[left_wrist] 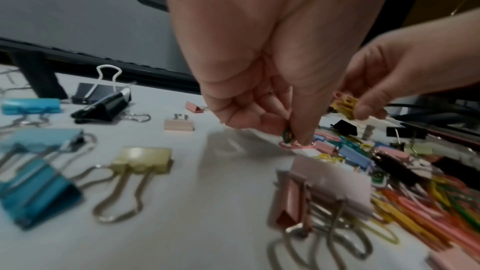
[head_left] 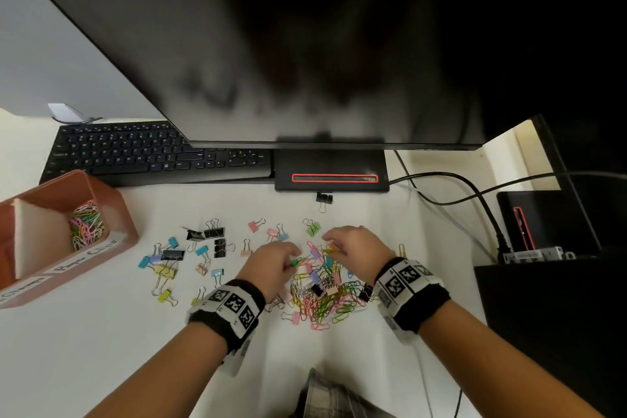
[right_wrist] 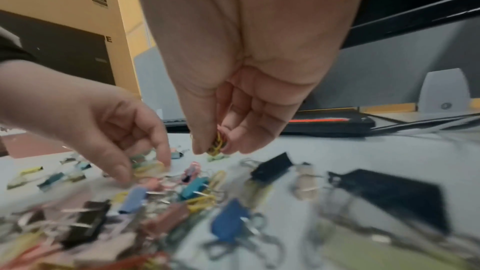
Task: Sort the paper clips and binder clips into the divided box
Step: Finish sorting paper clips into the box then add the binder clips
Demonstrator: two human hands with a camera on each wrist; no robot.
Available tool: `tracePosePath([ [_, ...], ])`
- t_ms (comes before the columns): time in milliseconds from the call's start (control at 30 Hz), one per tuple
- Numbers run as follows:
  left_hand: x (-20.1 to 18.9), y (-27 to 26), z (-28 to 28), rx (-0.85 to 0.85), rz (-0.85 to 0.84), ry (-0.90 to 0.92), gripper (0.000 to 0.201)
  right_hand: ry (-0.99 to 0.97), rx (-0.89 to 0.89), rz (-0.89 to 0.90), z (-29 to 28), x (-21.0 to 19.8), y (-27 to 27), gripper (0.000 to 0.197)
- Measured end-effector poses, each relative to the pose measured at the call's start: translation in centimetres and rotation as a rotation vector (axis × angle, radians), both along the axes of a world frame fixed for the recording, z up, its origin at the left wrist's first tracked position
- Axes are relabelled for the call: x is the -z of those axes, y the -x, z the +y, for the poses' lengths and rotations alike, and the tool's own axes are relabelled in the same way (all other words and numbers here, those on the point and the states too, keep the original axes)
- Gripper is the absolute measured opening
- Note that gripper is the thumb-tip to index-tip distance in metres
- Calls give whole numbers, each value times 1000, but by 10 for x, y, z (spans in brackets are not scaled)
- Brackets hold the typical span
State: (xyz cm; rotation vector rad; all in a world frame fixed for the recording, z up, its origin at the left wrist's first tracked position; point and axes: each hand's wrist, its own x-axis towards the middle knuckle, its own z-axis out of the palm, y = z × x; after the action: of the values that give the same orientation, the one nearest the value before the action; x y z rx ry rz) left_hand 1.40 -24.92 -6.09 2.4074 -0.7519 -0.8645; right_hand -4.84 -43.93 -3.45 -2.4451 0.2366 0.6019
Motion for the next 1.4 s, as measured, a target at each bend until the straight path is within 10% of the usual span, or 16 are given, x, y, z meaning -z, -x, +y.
tracePosePath([
  [433, -6, -14, -3, 101, -135, -147, 8, 119, 41, -86, 38, 24, -5, 23],
  [933, -31, -16, 72, -99, -94, 144, 4, -5, 165, -130, 52, -18, -19, 17],
  [1400, -98, -115, 255, -584, -265, 94, 17, -295, 7, -303, 262, -64, -135, 14],
])
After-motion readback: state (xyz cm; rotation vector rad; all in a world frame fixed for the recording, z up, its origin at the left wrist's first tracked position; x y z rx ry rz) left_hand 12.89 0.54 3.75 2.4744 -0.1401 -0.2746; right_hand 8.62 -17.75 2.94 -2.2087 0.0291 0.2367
